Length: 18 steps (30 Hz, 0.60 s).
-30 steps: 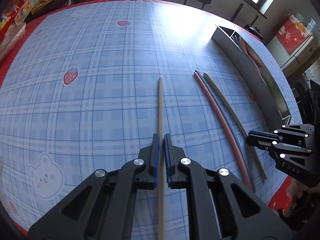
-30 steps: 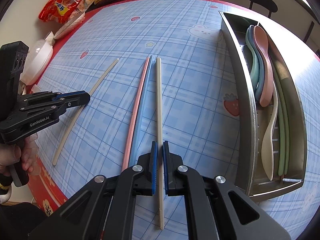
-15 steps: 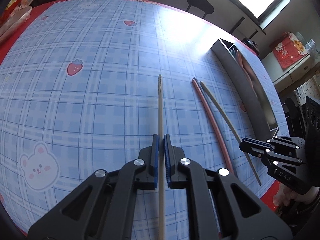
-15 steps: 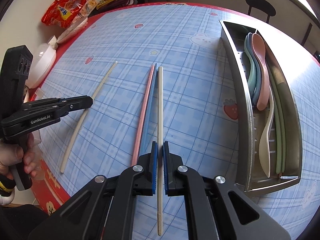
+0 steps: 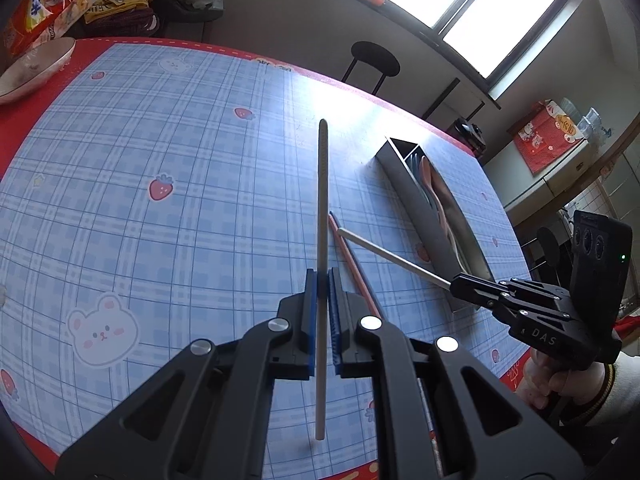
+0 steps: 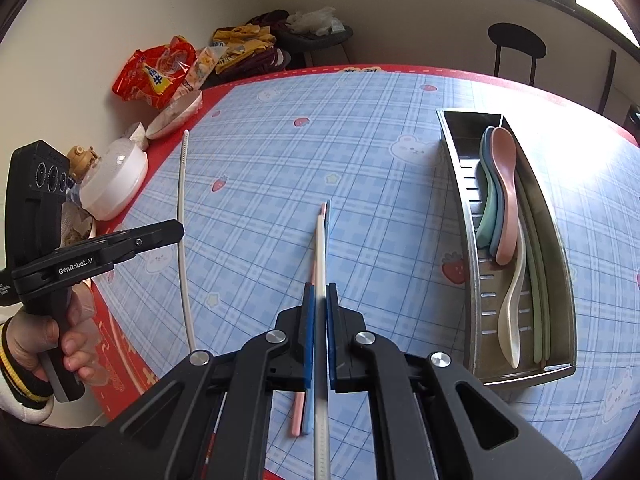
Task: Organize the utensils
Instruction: 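Lift both beige chopsticks off the table toward the tray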
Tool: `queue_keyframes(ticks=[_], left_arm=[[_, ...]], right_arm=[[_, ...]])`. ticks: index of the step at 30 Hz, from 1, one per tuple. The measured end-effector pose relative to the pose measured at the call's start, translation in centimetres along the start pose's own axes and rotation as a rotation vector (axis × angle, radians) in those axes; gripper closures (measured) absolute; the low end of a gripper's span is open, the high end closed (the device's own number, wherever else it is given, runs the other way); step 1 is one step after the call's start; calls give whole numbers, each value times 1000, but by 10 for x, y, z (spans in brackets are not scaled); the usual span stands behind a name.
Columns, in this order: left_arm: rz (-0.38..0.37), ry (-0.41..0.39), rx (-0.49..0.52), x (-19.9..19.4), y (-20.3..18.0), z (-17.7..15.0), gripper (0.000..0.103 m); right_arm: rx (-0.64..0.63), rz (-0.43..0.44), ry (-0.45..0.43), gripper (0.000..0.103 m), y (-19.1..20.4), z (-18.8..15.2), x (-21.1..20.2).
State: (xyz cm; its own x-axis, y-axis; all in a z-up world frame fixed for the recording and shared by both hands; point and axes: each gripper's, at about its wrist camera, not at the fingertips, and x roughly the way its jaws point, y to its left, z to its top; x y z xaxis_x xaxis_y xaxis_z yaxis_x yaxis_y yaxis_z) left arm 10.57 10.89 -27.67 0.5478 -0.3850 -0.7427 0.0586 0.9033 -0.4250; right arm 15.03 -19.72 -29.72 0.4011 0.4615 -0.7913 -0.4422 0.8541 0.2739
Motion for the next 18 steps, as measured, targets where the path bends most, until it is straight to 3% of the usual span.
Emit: queue_keyframes(ticks=[9,18], left_arm=[[-24,-76,29,-25,-22,20,93],[-58,-88,54,-31,-39,33,93]], right_arm=[[30,10,-92,97,-7,17,-29],[50,7,-159,97,-12,29,-49]])
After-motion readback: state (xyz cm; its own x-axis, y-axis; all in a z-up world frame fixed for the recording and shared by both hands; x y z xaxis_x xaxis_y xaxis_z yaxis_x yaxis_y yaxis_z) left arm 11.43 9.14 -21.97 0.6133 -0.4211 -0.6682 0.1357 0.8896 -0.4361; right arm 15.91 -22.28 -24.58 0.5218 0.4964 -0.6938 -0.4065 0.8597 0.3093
